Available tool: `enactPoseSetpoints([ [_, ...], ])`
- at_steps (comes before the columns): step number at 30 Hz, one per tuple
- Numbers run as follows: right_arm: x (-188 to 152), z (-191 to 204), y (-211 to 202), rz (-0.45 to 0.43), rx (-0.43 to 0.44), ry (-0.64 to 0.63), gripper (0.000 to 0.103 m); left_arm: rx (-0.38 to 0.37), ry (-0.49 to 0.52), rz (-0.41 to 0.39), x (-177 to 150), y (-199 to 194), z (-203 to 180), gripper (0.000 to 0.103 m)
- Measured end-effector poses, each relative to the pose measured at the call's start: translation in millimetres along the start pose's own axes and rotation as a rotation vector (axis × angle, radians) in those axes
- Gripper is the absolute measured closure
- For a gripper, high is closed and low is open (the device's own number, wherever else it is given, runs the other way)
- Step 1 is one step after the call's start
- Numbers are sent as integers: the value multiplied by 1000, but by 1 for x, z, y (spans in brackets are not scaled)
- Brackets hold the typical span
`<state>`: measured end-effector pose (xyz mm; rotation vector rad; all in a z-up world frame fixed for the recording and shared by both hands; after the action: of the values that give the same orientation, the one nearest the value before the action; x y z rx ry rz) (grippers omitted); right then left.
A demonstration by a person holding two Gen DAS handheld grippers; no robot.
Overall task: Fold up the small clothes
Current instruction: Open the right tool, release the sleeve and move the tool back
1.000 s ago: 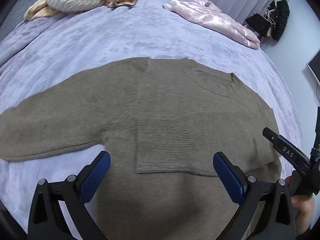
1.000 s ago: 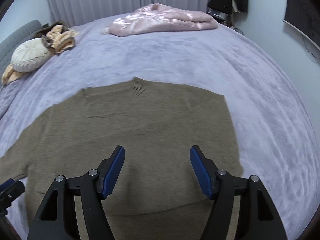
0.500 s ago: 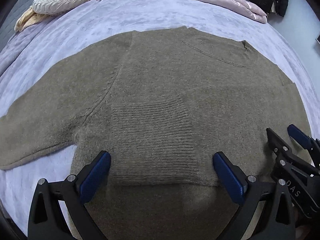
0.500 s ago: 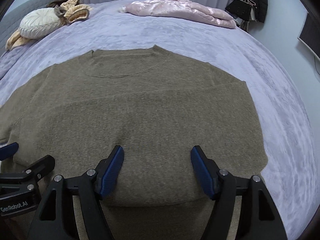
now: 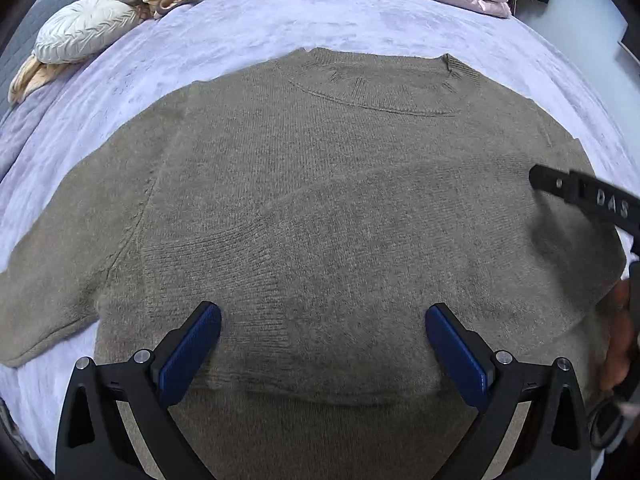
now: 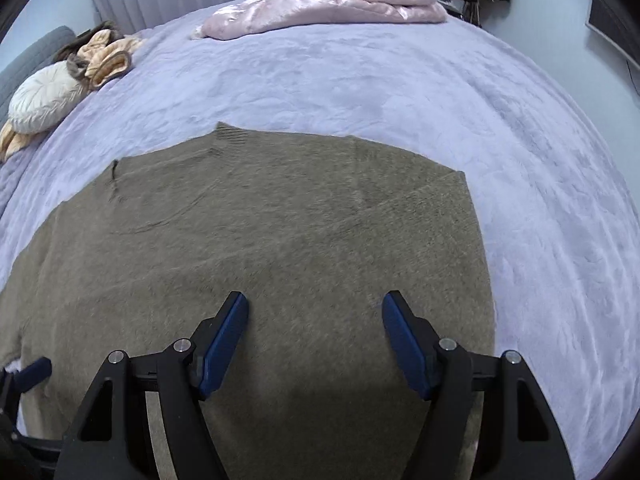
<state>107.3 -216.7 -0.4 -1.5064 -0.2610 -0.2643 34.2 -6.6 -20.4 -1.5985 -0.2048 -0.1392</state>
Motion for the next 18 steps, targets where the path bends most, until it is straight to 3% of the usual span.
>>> enactPoseSetpoints([
  [5, 3, -8, -12, -55, -22, 33, 25, -19, 15, 8, 0, 0, 3, 0],
  [8, -19, -14, -43, -144, -24, 2, 25, -7, 10, 13, 2, -1, 3, 0],
  [11, -48, -50, -69, -205, -56, 20, 25, 2, -19, 22, 2, -8, 2, 0],
  [15, -76, -96, -79, -207, -153, 1, 25, 6, -22, 4, 3, -15, -7, 0],
  [18, -85, -105, -69, -171, -130, -25, 25, 20, -37, 5, 3, -13, -10, 0],
])
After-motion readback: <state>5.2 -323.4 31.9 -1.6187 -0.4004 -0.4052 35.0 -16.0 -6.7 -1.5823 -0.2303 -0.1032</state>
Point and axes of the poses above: each gripper's, at about its wrist camera, not at the fingertips, and y roughly the way its jaws point, z to its left, x to its top, the point moved 4 cm from there along y, roughly the way its jaws point, and after that the axes turned 9 degrees about z, right-handed, at the moved point
